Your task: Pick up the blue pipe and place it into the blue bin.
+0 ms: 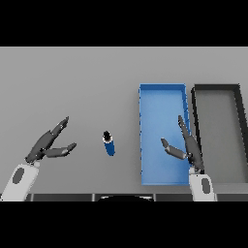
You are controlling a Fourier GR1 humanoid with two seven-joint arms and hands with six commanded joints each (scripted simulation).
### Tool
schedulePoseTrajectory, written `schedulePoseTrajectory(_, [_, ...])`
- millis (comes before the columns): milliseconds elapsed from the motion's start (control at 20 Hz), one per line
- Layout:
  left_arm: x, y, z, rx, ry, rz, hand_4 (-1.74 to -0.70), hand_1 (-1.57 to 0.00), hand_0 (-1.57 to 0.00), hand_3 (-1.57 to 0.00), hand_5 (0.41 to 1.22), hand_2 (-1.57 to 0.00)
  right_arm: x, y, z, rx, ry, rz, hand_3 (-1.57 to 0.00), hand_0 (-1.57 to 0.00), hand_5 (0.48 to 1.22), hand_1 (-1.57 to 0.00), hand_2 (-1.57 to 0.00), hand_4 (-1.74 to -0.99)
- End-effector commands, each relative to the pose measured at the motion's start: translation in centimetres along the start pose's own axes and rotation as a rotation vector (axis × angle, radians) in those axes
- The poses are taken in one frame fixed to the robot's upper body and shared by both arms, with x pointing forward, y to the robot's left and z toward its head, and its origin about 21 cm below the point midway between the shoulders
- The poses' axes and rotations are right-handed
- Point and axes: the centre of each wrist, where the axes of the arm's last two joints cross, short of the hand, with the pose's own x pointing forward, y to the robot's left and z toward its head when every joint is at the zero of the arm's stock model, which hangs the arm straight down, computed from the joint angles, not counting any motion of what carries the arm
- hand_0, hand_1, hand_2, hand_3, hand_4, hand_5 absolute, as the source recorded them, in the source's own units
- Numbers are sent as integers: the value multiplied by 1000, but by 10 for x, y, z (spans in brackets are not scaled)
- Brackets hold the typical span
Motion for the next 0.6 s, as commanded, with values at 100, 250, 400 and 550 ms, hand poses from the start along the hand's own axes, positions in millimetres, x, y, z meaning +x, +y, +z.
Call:
schedulePoseTrajectory(100, [10,-15,0,-105,19,-5,-1182,1,1,1,544,1,0,2,-4,12,-20,-10,1,1,618,1,1,-1242])
schedulePoseTrajectory(250, [18,-36,-10,-187,5,0,-1204,1,1,1,517,1,0,2,-2,20,-26,-21,1,1,636,1,1,-1273])
schedulePoseTrajectory(400, [16,-59,-20,-248,37,-15,-1207,1,1,1,494,1,4,4,2,20,-44,-24,1,1,646,1,1,-1290])
schedulePoseTrajectory(550, [12,-81,-28,-253,-2,-10,-1207,1,1,1,479,1,4,1,2,16,-23,-14,1,1,653,1,1,-1294])
